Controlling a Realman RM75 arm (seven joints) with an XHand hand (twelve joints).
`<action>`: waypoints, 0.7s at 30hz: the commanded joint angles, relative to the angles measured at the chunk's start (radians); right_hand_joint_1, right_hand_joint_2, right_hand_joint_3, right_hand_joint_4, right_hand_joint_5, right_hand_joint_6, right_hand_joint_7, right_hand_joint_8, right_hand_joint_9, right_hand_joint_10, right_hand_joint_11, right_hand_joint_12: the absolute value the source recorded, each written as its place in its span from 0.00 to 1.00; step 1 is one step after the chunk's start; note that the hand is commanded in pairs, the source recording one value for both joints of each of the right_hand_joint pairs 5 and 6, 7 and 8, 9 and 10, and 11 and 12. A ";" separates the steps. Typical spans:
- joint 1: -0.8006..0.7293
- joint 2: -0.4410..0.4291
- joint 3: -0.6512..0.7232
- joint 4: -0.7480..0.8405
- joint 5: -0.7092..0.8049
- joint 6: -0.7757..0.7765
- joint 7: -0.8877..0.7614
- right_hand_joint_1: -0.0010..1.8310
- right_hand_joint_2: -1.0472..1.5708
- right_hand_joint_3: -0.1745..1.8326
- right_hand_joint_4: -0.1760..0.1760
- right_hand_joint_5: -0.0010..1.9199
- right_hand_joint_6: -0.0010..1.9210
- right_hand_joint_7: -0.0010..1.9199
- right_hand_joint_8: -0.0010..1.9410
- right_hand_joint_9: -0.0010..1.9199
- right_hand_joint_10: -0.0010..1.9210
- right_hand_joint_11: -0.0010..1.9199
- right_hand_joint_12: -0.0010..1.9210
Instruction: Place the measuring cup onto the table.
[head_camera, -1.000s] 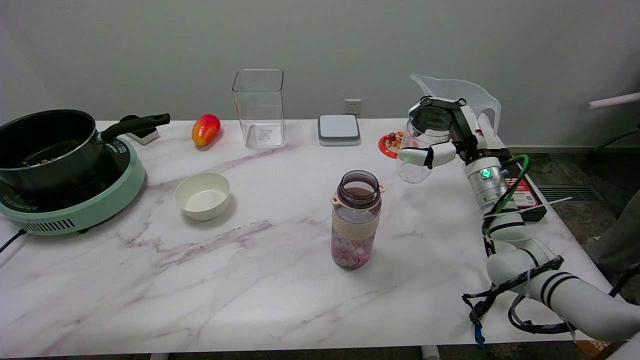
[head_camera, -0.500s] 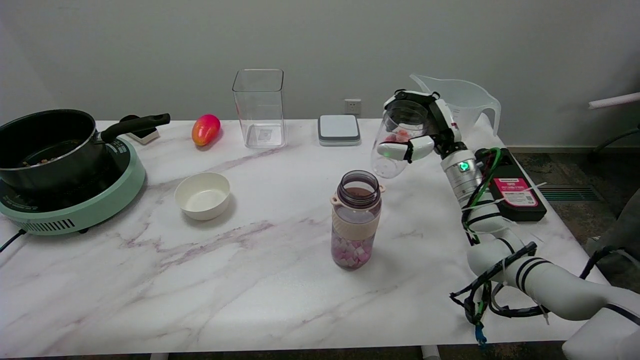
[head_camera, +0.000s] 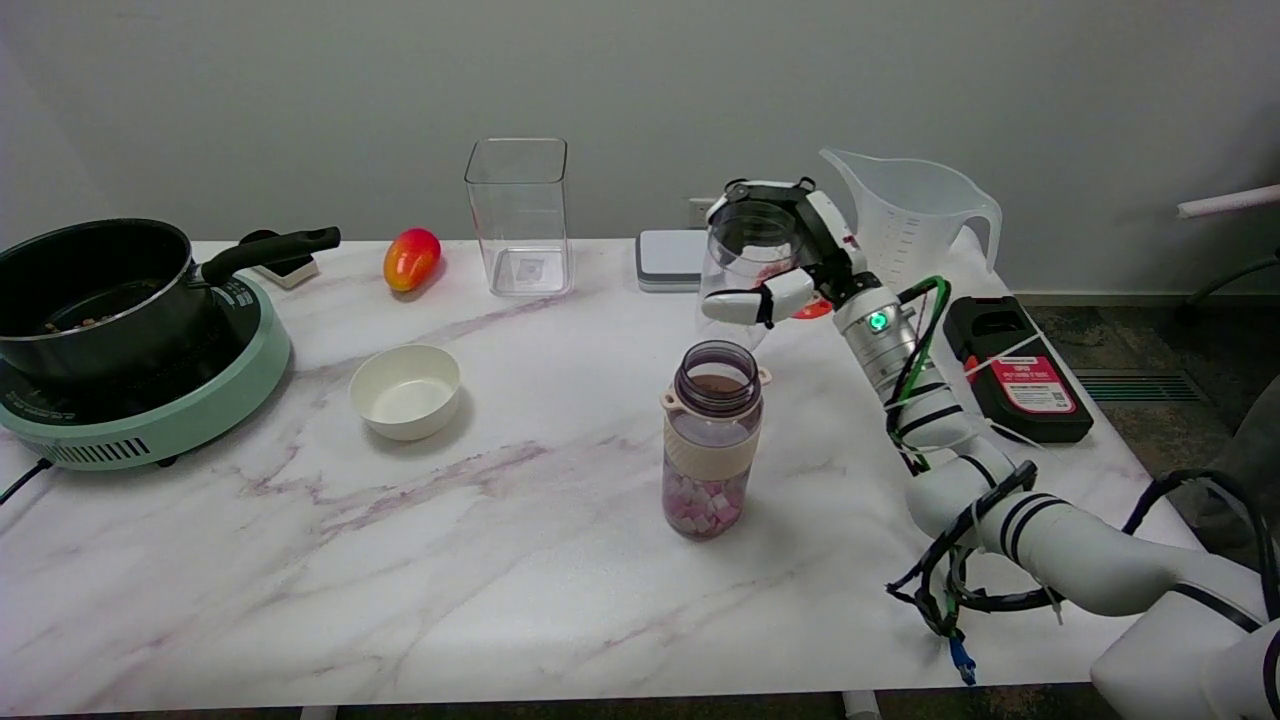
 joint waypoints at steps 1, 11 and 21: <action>0.066 -0.045 -0.056 -0.014 -0.089 -0.060 -0.189 0.82 0.82 0.37 0.50 0.81 0.81 0.83 0.82 0.78 0.78 0.68 0.68; 0.070 -0.104 -0.048 -0.088 -0.010 -0.131 -0.247 0.79 0.85 0.32 0.50 0.82 0.82 0.83 0.82 0.78 0.78 0.68 0.68; 0.065 -0.113 -0.052 -0.101 0.015 -0.142 -0.247 0.80 0.84 0.32 0.50 0.81 0.81 0.82 0.81 0.77 0.77 0.67 0.67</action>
